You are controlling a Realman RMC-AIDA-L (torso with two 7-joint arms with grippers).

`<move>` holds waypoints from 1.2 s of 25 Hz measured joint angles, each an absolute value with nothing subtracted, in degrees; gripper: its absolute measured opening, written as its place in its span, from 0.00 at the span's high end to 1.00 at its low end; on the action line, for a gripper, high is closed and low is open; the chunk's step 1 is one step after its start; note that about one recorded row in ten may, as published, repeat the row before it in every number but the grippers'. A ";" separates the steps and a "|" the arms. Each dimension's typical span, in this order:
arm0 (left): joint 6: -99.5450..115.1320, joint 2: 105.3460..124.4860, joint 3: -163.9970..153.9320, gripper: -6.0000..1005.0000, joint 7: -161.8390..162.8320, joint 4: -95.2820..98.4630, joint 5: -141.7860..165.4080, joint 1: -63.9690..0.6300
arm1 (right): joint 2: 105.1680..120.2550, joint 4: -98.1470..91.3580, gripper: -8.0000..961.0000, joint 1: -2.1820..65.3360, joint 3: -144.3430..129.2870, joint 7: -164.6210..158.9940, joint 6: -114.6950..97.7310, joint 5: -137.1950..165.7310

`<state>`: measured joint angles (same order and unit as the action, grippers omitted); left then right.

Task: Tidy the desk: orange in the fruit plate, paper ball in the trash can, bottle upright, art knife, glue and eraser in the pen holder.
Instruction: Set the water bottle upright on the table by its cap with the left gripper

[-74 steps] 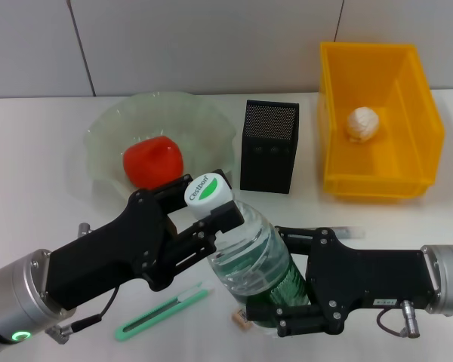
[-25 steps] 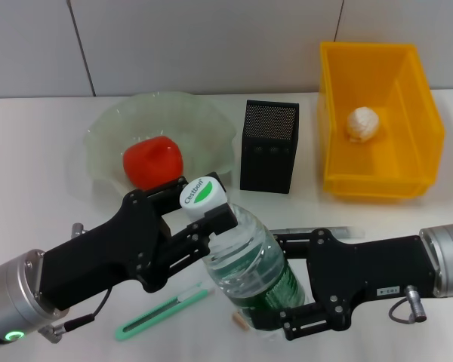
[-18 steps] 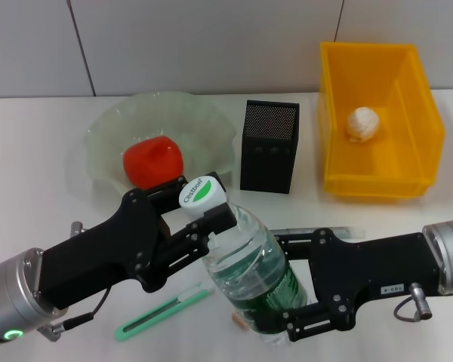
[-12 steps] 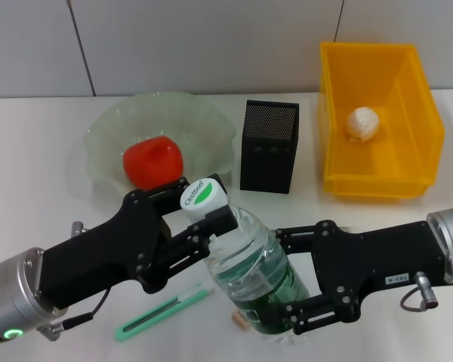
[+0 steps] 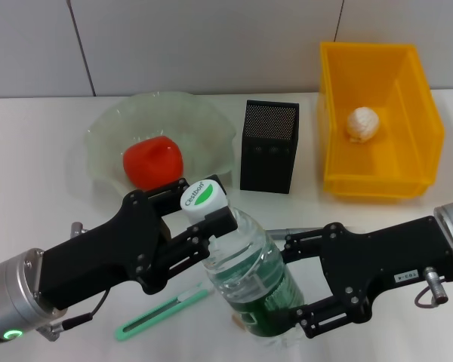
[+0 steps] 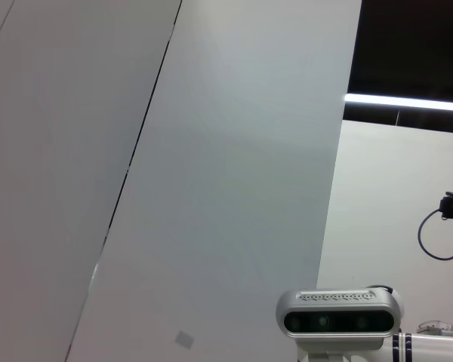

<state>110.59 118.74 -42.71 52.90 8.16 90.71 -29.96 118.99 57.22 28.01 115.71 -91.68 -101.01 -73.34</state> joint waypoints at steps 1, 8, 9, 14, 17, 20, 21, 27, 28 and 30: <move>110.59 118.74 -42.71 0.56 52.89 8.20 90.71 -29.95 | 118.95 57.54 0.19 28.00 115.75 -92.02 -101.15 -73.28; 110.55 118.68 -43.05 0.56 52.88 8.87 90.68 -29.74 | 118.63 60.19 0.19 27.90 115.95 -94.43 -102.02 -73.18; 110.55 118.67 -43.10 0.56 52.88 9.07 90.67 -29.62 | 118.58 60.51 0.19 27.71 115.96 -94.70 -102.05 -73.17; 110.62 118.58 -43.15 0.56 52.88 10.46 90.45 -28.91 | 118.51 61.45 0.19 26.09 117.09 -95.04 -102.12 -73.12; 110.60 118.54 -42.88 0.56 52.88 12.30 90.27 -28.03 | 118.70 61.45 0.19 24.38 119.10 -94.00 -102.34 -73.06; 110.37 118.49 -41.61 0.56 52.84 14.83 90.13 -26.85 | 118.88 60.84 0.19 22.19 122.28 -91.18 -102.85 -73.23; 110.37 118.49 -41.61 0.56 52.84 14.83 90.13 -26.85 | 118.93 60.51 0.19 21.59 123.23 -89.96 -103.08 -73.51; 107.81 118.43 -35.16 0.56 47.02 17.35 90.07 -24.41 | 119.09 53.34 0.19 18.76 127.74 -77.66 -104.78 -77.58; 106.87 118.43 -34.63 0.56 46.41 17.43 90.07 -24.24 | 119.09 51.62 0.19 18.32 127.84 -74.62 -104.68 -77.85; 104.65 118.43 -33.53 0.56 45.41 17.52 90.08 -24.02 | 119.09 48.70 0.19 17.66 127.90 -69.46 -104.49 -77.95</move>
